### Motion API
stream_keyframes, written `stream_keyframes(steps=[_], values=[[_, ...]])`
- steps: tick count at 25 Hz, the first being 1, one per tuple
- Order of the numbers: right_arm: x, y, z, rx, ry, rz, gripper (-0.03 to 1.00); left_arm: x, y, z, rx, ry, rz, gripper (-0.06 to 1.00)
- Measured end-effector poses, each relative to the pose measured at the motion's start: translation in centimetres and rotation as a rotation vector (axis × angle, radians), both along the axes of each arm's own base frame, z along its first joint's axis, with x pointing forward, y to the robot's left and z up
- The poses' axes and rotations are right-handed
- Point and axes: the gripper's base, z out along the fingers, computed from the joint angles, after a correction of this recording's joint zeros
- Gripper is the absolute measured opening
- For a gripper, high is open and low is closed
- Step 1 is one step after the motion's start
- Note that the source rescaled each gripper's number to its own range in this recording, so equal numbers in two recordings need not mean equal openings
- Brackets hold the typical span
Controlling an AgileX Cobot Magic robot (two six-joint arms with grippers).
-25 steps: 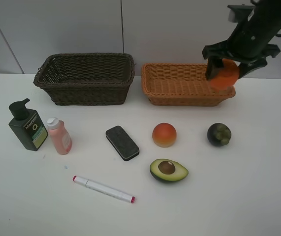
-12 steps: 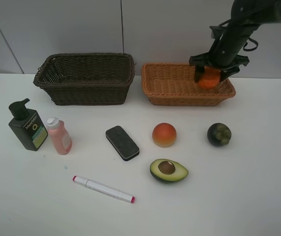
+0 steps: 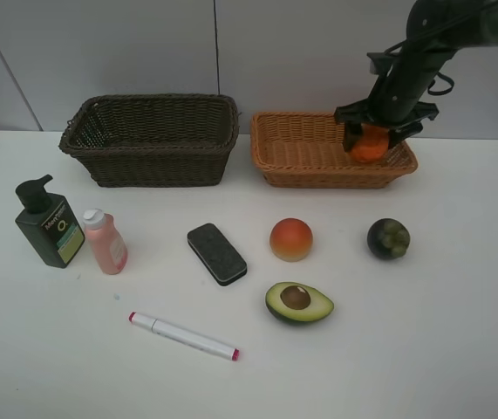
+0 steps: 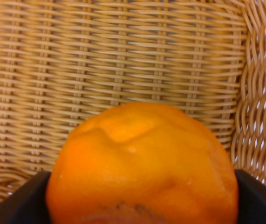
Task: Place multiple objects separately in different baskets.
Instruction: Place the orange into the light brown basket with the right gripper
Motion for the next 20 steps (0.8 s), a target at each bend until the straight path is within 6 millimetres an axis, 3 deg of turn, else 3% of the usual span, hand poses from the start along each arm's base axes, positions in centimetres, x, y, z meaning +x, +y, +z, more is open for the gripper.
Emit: stream_keyframes(steps=[1, 2, 4, 15, 20], values=[[0.0, 0.0, 0.0, -0.005, -0.001, 0.007, 0.80, 0.0, 0.0, 0.0, 0.000, 0.000, 0.000, 1.00], [0.0, 0.0, 0.0, -0.007, -0.002, 0.011, 0.87, 0.0, 0.0, 0.0, 0.000, 0.000, 0.000, 1.00], [0.1, 0.0, 0.1, -0.009, -0.005, 0.012, 0.94, 0.0, 0.0, 0.0, 0.000, 0.000, 0.000, 1.00], [0.0, -0.1, 0.3, -0.011, -0.006, 0.014, 0.94, 0.0, 0.0, 0.0, 0.000, 0.000, 0.000, 1.00], [-1.3, -0.3, 3.5, -0.011, -0.002, 0.000, 0.94, 0.0, 0.0, 0.0, 0.000, 0.000, 0.000, 1.00]])
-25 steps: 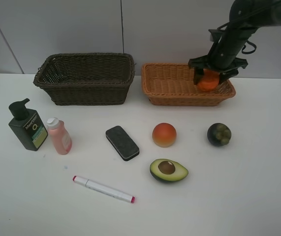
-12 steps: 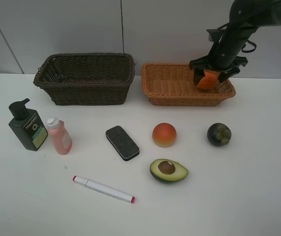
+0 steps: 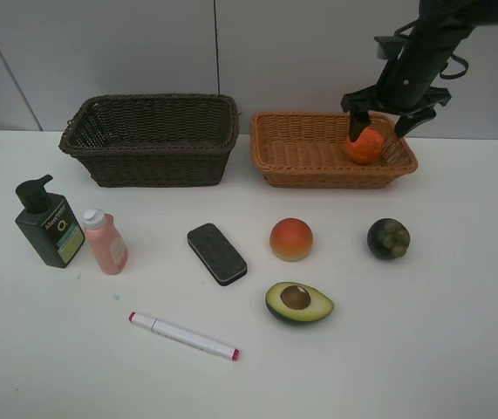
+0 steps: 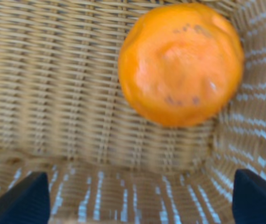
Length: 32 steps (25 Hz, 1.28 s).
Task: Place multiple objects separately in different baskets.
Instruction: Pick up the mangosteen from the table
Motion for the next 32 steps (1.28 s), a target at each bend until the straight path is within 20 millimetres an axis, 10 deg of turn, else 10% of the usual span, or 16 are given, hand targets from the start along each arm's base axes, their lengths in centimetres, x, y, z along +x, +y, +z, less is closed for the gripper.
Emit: stream_keyframes(steps=[10, 22, 32], values=[[-5.6, -0.7, 7.7, 0.064, 0.058, -0.095, 0.94, 0.0, 0.0, 0.0, 0.000, 0.000, 0.000, 1.00], [-11.4, -1.1, -2.9, 0.084, 0.342, -0.168, 0.94, 0.0, 0.0, 0.0, 0.000, 0.000, 0.000, 1.00], [-12.5, -1.2, -6.7, 0.095, 0.365, -0.185, 0.94, 0.0, 0.0, 0.0, 0.000, 0.000, 0.000, 1.00]])
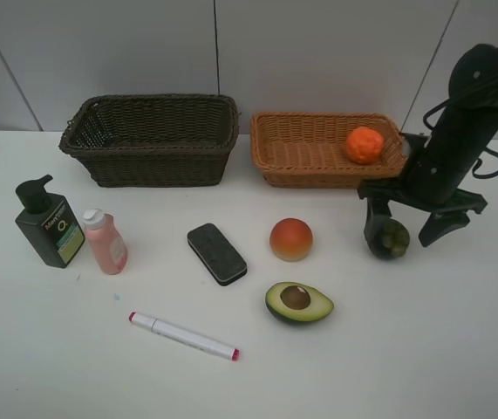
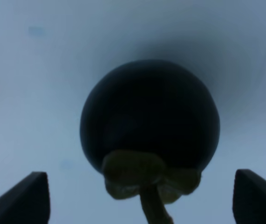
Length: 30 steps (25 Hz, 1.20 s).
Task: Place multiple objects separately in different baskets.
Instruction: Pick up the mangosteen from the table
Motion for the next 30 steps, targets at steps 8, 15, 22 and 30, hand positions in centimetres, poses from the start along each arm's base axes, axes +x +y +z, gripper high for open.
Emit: stream_keyframes(steps=[8, 15, 22, 30], values=[[0.9, 0.1, -3.0, -0.005, 0.000, 0.011, 0.94, 0.0, 0.0, 0.0, 0.000, 0.000, 0.000, 1.00], [1.1, 0.2, -4.2, -0.008, 0.012, 0.018, 0.93, 0.0, 0.0, 0.0, 0.000, 0.000, 0.000, 1.00], [1.3, 0.2, -4.2, -0.003, -0.010, 0.017, 0.16, 0.0, 0.0, 0.0, 0.000, 0.000, 0.000, 1.00], [1.3, 0.2, -4.1, -0.002, -0.016, 0.017, 0.16, 0.0, 0.0, 0.0, 0.000, 0.000, 0.000, 1.00]])
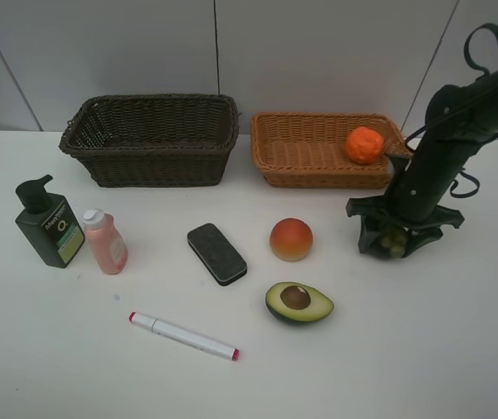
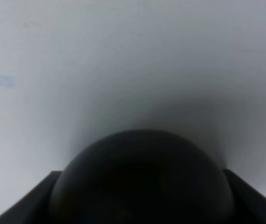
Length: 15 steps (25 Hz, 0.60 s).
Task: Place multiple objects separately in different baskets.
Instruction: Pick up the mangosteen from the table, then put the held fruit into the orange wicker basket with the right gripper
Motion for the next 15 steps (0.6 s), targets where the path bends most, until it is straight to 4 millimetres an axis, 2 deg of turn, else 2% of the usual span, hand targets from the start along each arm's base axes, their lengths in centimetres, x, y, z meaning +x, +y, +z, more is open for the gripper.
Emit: stream_keyframes(steps=[3, 11, 15], values=[[0.1, 0.0, 1.5, 0.008, -0.039, 0.000, 0.16, 0.0, 0.0, 0.0, 0.000, 0.000, 0.000, 1.00], [2.2, -0.1, 11.5, -0.011, -0.248, 0.045, 0.16, 0.0, 0.0, 0.0, 0.000, 0.000, 0.000, 1.00], [3.8, -0.1, 15.3, -0.041, -0.336, 0.062, 0.16, 0.0, 0.0, 0.0, 0.000, 0.000, 0.000, 1.00]])
